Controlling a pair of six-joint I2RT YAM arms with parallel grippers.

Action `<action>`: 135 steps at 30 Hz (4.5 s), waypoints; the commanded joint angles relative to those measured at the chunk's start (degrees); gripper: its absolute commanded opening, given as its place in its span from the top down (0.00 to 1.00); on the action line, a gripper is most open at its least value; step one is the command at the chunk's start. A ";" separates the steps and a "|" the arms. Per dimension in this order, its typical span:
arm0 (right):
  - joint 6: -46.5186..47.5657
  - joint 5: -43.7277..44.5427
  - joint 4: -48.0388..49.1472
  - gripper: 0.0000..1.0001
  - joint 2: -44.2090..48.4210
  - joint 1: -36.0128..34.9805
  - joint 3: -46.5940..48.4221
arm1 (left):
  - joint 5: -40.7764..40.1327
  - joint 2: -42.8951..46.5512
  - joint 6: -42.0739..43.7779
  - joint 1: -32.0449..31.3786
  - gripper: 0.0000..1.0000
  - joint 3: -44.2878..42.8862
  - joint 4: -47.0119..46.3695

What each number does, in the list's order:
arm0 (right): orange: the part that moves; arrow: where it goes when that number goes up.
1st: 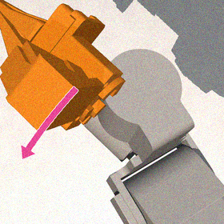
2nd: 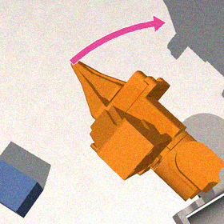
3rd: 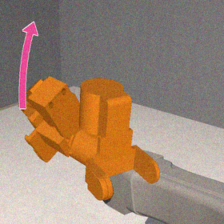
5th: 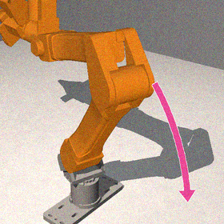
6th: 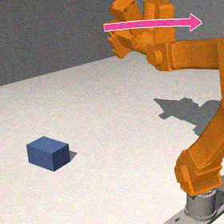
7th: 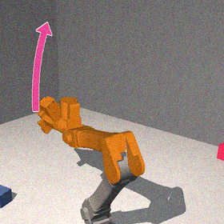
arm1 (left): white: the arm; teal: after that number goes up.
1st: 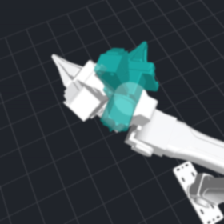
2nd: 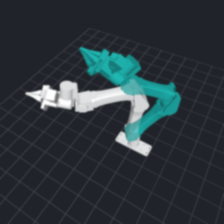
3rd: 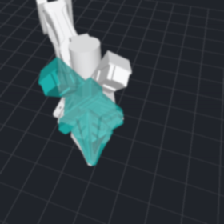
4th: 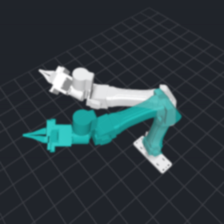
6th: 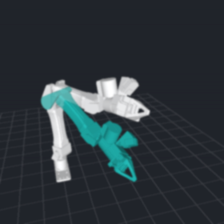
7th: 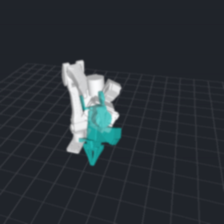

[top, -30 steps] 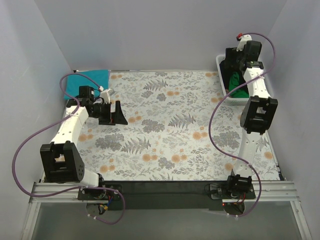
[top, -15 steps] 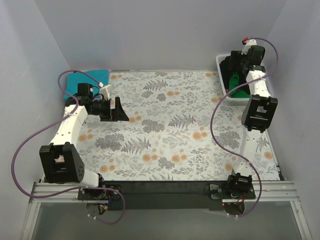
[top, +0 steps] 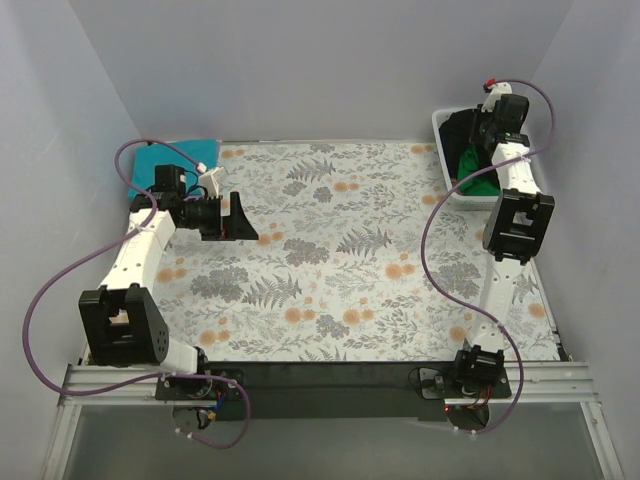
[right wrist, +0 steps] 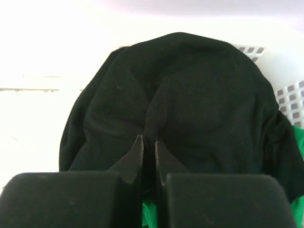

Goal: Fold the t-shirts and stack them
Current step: Grab the tshirt from the pile, then move the tshirt to the center of the board

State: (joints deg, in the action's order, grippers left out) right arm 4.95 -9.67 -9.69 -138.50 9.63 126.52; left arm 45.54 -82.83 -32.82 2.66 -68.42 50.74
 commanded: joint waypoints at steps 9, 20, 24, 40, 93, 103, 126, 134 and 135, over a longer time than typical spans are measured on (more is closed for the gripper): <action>-5.82 -7.99 2.92 0.99 11.12 0.30 -1.10 | 2.01 -0.76 0.74 -0.02 0.02 -2.95 -0.11; -9.26 -6.41 7.32 0.99 24.14 0.39 -5.05 | 2.97 1.44 -0.40 -0.02 0.02 -1.19 -1.78; -10.57 -5.97 8.02 0.99 29.23 0.30 -6.81 | 3.33 1.96 -1.19 -0.02 0.02 -0.58 -2.66; -18.39 -13.88 11.36 0.99 43.48 0.39 -2.77 | 1.75 6.80 -4.27 -0.02 0.02 1.89 -6.36; -21.76 -19.25 15.16 0.49 59.31 -42.59 -48.28 | -3.27 11.10 -10.78 3.58 0.02 2.15 -11.46; -11.11 -16.60 3.55 0.02 63.70 -38.91 -54.62 | 6.04 13.31 -1.56 3.50 0.02 4.79 -7.86; -5.22 -29.62 -13.95 0.13 49.46 -10.24 -61.03 | -42.19 -15.94 22.18 -49.41 0.02 -8.04 -15.50; -5.13 -30.23 -13.86 0.13 50.70 -8.57 -64.29 | -51.42 -22.47 23.06 -51.87 0.45 -5.14 -20.06; -5.13 -30.14 -13.95 0.13 50.78 -8.57 -64.21 | -51.17 -20.55 21.84 -51.87 0.54 -5.66 -19.98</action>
State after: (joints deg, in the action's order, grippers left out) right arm -1.06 -38.33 -23.64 -89.30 0.03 62.37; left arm -1.04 -106.32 -11.20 -48.82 -74.15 33.15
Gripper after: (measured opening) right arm 0.873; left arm 0.542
